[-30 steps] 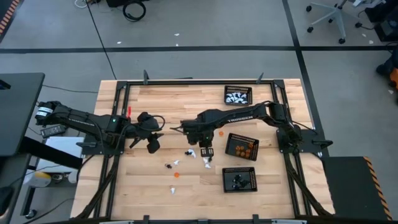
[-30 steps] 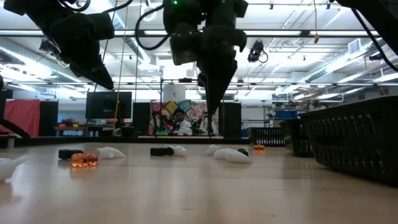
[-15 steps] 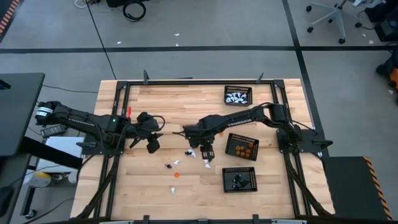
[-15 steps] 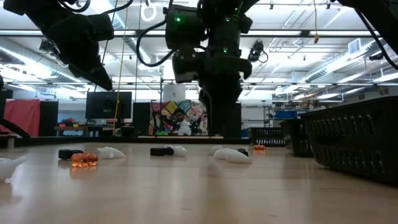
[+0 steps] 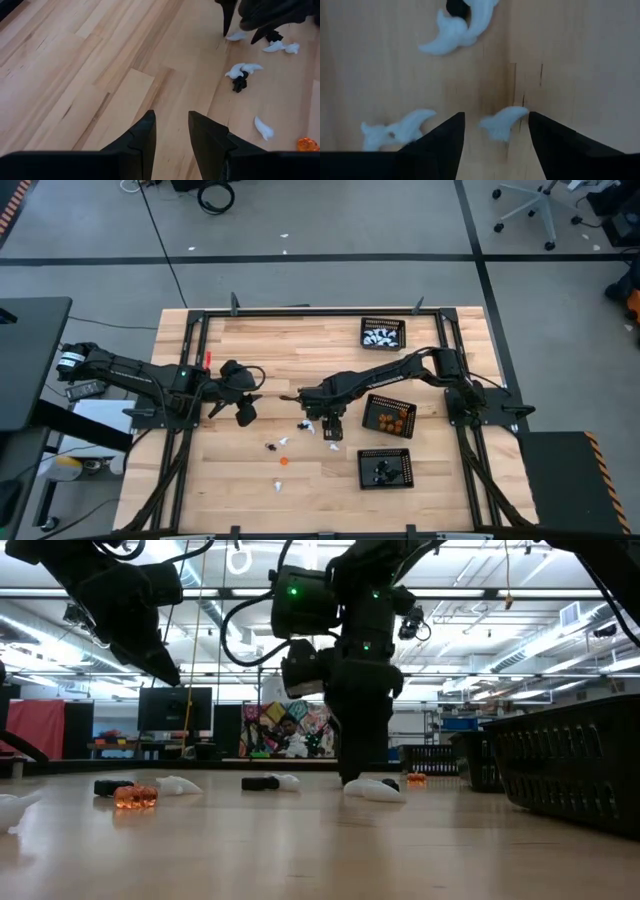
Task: Sort Halloween decoration
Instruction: Put the white ghost toy into the top black bin
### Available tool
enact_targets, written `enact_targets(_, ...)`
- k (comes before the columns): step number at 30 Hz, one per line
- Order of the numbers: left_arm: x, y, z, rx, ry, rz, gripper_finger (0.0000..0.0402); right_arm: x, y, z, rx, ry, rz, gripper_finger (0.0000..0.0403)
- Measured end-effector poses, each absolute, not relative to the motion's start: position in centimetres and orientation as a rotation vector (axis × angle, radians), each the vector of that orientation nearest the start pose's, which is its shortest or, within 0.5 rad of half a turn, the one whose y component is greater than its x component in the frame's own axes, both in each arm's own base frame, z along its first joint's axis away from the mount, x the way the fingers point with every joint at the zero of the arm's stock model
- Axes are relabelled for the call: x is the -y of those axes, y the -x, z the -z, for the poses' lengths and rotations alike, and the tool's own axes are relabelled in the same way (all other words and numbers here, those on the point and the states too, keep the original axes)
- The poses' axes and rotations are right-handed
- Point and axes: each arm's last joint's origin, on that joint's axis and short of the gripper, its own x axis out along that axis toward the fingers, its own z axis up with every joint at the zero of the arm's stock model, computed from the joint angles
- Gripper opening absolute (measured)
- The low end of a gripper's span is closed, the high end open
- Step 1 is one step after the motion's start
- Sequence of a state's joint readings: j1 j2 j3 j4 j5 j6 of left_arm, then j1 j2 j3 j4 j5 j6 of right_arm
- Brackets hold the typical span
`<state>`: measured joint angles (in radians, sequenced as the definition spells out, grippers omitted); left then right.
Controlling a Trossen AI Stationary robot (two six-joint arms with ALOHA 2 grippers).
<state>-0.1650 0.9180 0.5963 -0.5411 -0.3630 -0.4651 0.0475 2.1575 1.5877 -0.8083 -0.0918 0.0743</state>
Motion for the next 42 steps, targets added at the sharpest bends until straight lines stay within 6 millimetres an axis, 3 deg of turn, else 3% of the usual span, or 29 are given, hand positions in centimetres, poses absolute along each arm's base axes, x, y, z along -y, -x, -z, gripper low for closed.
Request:
enact_targets(7, 1.8, -17.2, -22.0, -0.777, 0.204, -0.373, 0.0123, -2.7, -41.7, -13.5, -1.365, -0.1, -0.008, 0.0201)
enact_targets(20, 1.8, -17.1, -22.0, -0.78, 0.199, -0.371, 0.0123, -3.6, -41.6, -13.1, -1.359, -0.052, -0.026, 0.0085)
enact_targets(30, 1.8, -17.1, -22.0, -0.781, 0.199, -0.372, 0.0123, -2.9, -41.2, -14.6, -1.339, -0.02, -0.05, 0.0077)
enact_targets(42, 1.8, -17.1, -22.0, -0.786, 0.203, -0.375, 0.0123, -1.8, -41.1, -15.0, -1.342, -0.045, -0.08, 0.0061)
